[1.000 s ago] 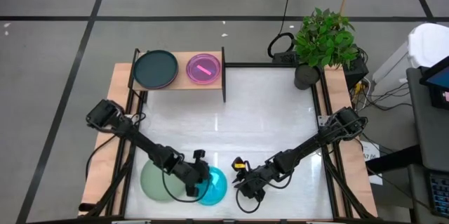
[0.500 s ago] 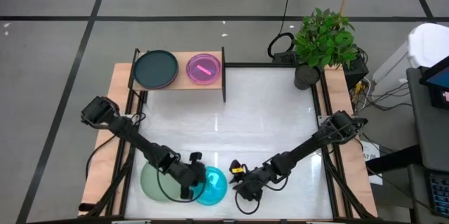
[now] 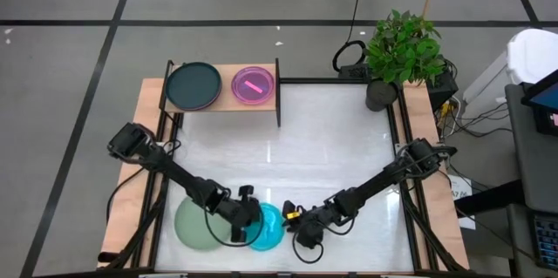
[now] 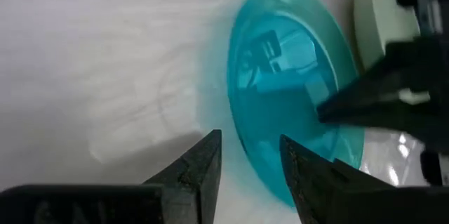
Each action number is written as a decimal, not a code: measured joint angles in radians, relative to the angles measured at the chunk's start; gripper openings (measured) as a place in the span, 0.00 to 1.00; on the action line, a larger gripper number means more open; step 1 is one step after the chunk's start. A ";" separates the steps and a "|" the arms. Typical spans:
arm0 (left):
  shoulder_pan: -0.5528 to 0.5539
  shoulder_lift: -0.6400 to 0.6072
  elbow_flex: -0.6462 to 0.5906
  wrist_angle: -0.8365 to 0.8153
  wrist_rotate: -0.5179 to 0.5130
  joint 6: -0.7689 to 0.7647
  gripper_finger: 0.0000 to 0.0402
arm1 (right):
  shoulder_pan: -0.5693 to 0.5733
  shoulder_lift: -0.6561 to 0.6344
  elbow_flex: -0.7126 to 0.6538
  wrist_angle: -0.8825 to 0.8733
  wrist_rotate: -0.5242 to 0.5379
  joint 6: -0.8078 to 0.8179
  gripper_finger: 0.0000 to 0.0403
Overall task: Place and stack plates onto a shelf
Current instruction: Stack the blue transparent plate on top of the pink transparent plate on the shelf
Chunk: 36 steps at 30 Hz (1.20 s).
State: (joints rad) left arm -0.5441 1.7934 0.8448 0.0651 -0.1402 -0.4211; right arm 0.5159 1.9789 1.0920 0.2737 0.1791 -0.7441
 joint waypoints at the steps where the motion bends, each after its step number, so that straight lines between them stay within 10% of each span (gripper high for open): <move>1: 0.007 0.000 0.000 0.007 0.000 0.003 0.09 | -0.001 0.000 0.000 0.000 -0.001 -0.021 0.31; 24: -0.003 -0.179 -0.001 -0.010 0.032 -0.002 0.09 | -0.076 0.030 0.003 0.007 -0.188 -0.179 0.30; 36: -0.003 -0.218 0.000 -0.072 0.004 -0.003 0.09 | -0.111 0.032 0.001 0.003 -0.264 -0.184 0.02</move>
State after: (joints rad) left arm -0.5466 1.5757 0.8444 -0.0071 -0.1360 -0.4239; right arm 0.4049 2.0109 1.0931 0.2768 -0.0850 -0.9277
